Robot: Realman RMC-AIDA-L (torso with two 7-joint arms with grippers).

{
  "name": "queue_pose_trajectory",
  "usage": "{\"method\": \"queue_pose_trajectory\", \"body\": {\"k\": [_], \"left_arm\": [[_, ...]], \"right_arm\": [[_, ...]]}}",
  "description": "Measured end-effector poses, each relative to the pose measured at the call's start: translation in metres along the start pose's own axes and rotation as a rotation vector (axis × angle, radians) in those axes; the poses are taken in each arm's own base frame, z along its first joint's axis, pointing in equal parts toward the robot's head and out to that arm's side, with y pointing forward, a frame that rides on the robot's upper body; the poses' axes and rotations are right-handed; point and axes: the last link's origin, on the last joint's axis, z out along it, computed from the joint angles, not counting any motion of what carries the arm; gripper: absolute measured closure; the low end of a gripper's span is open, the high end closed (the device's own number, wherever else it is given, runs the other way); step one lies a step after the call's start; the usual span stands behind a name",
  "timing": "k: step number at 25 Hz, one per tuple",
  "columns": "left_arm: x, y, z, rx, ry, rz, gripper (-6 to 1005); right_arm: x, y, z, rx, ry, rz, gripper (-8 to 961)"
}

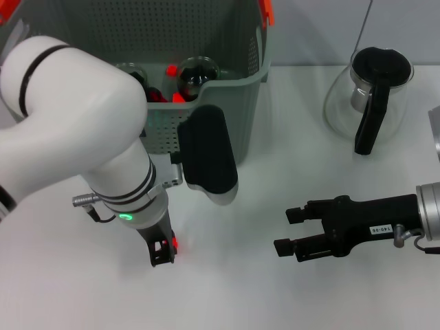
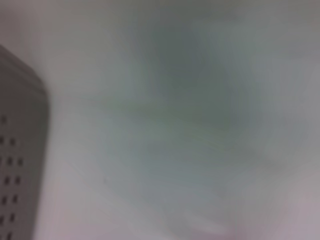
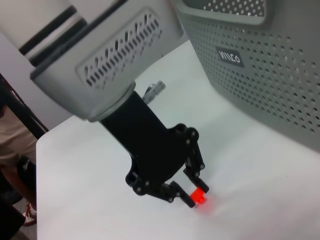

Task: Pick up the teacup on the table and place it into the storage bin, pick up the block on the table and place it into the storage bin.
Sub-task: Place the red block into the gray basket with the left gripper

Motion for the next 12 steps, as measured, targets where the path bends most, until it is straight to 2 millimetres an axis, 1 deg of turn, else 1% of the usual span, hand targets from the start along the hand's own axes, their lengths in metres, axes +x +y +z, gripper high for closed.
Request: {"method": "queue_pose_trajectory", "body": {"k": [2, 4, 6, 8, 9, 10, 11, 12], "left_arm": [[0.0, 0.0, -0.006, 0.006, 0.014, -0.016, 819], [-0.001, 0.001, -0.017, -0.003, 0.048, -0.044, 819], [-0.001, 0.005, -0.037, -0.038, 0.124, -0.086, 819], [-0.002, 0.008, -0.066, -0.076, 0.268, -0.135, 819], [-0.005, 0.01, -0.086, -0.097, 0.382, -0.171, 819], [-0.009, 0.009, -0.098, -0.098, 0.443, -0.193, 819], [-0.017, 0.006, -0.121, -0.093, 0.581, -0.232, 819], [-0.025, 0.003, -0.138, -0.082, 0.687, -0.256, 819]], "right_arm": [[0.0, 0.0, 0.0, 0.0, 0.0, 0.0, 69], [0.0, 0.0, 0.0, 0.0, 0.0, 0.0, 69], [0.0, 0.0, -0.001, 0.002, 0.001, 0.0, 69], [0.001, -0.001, -0.002, 0.004, 0.001, 0.003, 69], [0.001, -0.001, -0.002, 0.005, 0.002, 0.005, 69], [0.001, -0.001, -0.002, 0.005, 0.002, 0.006, 69], [0.002, -0.001, -0.002, 0.005, 0.001, 0.009, 69], [0.003, -0.001, -0.003, 0.006, 0.0, 0.011, 69]]}}
